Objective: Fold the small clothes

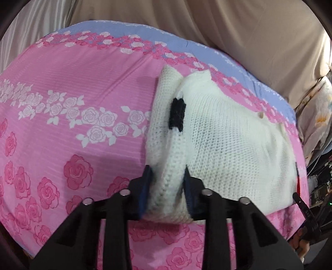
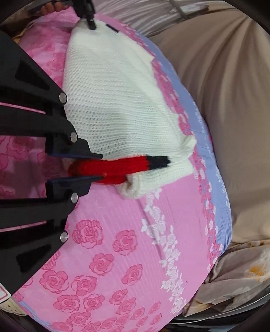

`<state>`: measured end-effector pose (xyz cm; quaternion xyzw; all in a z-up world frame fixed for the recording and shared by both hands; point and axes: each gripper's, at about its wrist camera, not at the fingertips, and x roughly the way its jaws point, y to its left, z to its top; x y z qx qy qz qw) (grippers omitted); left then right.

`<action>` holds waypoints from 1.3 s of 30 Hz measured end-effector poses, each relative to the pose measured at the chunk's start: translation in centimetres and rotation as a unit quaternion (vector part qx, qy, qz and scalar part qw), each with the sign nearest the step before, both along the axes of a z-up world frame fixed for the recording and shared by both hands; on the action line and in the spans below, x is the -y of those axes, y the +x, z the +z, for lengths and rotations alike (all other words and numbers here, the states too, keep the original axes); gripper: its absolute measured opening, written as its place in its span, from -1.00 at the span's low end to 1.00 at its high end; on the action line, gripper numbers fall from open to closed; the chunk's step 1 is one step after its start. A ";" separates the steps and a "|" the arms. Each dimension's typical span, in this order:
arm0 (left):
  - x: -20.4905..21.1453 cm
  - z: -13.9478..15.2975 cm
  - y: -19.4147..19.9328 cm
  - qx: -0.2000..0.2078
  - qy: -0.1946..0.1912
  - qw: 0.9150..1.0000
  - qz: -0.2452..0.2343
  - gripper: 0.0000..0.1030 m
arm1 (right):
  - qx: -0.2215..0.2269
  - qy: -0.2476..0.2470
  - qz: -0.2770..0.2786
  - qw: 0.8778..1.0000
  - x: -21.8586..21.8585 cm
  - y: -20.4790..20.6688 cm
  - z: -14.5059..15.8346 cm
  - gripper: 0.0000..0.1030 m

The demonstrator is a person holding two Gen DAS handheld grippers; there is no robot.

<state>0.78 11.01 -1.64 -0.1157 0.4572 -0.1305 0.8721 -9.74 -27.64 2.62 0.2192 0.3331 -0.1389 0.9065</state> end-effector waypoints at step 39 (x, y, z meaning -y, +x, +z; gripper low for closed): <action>5.2 3.4 14.0 0.071 -0.027 0.997 -0.026 -0.89 | 0.072 -0.030 0.039 0.996 2.2 15.7 5.6 -0.84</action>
